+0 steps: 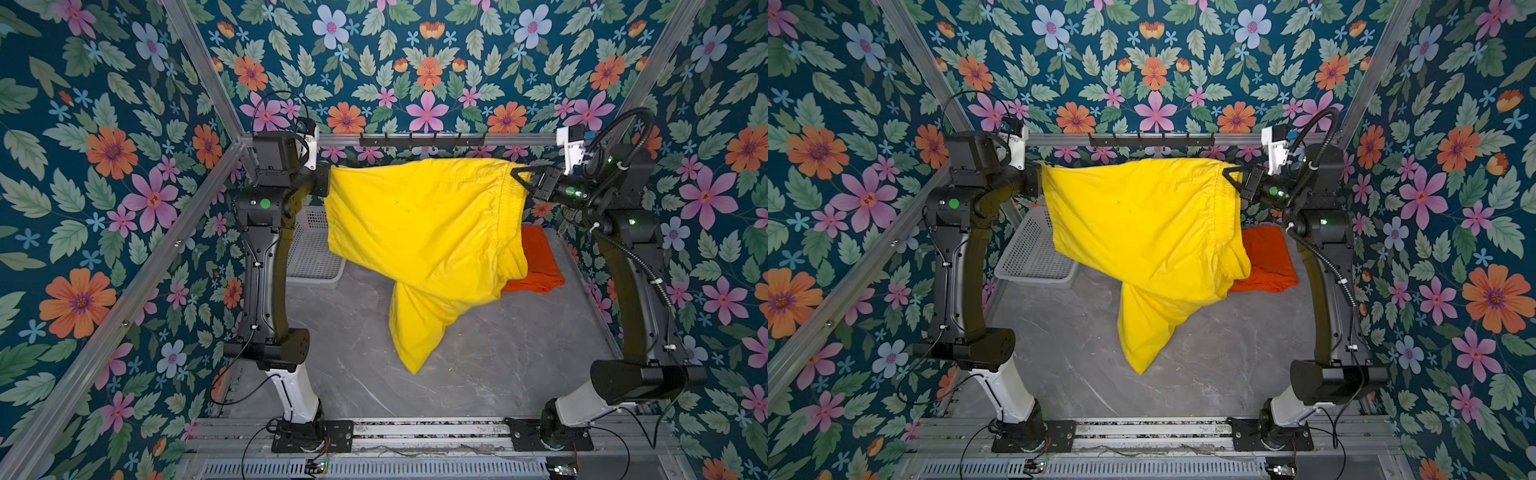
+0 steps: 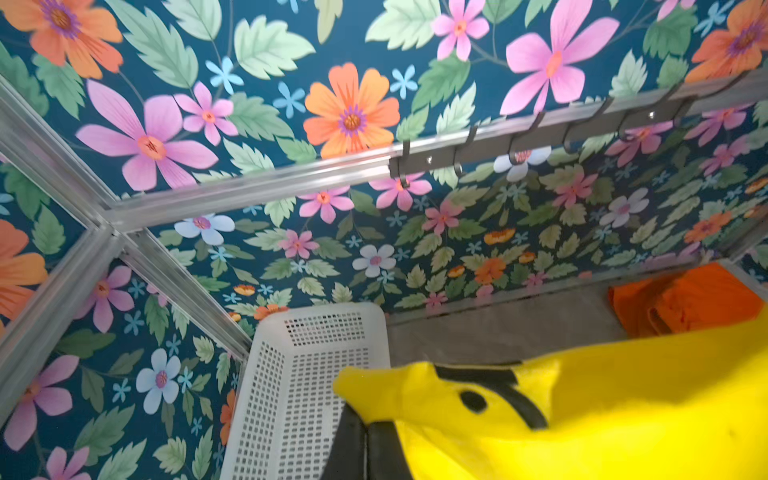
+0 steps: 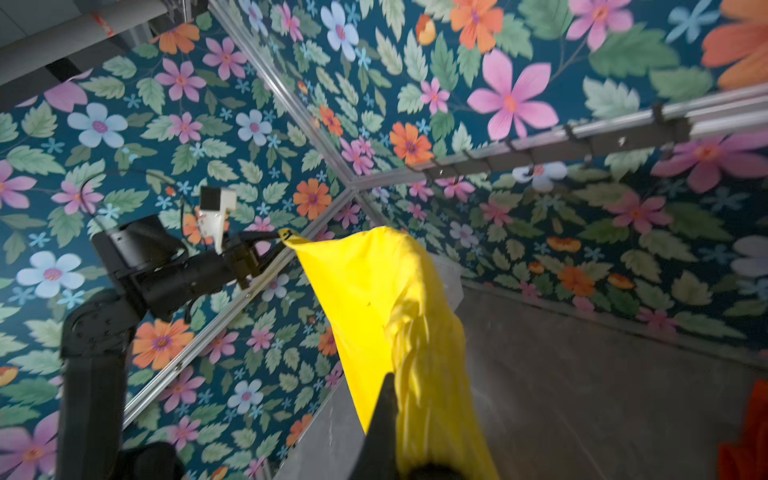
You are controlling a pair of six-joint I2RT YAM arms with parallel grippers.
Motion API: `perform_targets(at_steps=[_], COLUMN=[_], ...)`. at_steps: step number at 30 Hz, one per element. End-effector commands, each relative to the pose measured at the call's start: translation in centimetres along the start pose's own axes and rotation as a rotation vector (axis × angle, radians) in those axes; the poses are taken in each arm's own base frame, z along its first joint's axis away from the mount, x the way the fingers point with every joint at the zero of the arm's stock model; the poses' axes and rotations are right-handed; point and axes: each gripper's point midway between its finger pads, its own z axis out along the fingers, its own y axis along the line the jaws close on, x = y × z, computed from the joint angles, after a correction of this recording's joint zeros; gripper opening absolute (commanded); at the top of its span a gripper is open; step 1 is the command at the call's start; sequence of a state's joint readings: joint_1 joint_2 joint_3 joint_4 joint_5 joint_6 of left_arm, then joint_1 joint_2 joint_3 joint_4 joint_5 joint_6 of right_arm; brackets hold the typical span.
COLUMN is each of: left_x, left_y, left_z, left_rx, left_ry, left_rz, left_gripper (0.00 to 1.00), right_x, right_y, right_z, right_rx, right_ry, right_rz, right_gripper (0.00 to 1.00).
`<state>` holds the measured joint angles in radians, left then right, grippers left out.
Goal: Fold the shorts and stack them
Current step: 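Lift the yellow shorts between both grippers and stretch them out in the air, then lay the stretched yellow shorts flat on the table with both grippers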
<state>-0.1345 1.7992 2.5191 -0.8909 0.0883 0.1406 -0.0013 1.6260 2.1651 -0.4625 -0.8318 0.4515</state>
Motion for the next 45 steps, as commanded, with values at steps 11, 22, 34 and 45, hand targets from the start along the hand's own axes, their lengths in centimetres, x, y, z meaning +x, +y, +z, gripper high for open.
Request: perform_targets(at_steps=[11, 22, 34, 45], left_x=[11.0, 35.9, 43.3, 32.7], left_y=[-3.6, -4.9, -4.7, -7.8], left_z=[-6.5, -5.0, -8.2, -7.4], left_rx=[0.108, 0.120, 0.119, 0.222], left_ry=[-0.010, 0.616, 0.980, 0.678], left_rz=[0.075, 0.138, 0.335, 0.124], left_gripper=[0.00, 0.00, 0.09, 0.48], right_x=[12.9, 34.7, 46.7, 41.0], right_y=[-0.3, -5.1, -2.9, -5.6], right_z=[-4.0, -7.8, -14.7, -18.5], right_rx=[-0.023, 0.062, 0.319, 0.744], right_ry=[0.135, 0.485, 0.741, 0.634], right_rz=[0.019, 0.508, 0.951, 0.744], right_gripper=[0.00, 0.00, 0.24, 0.54])
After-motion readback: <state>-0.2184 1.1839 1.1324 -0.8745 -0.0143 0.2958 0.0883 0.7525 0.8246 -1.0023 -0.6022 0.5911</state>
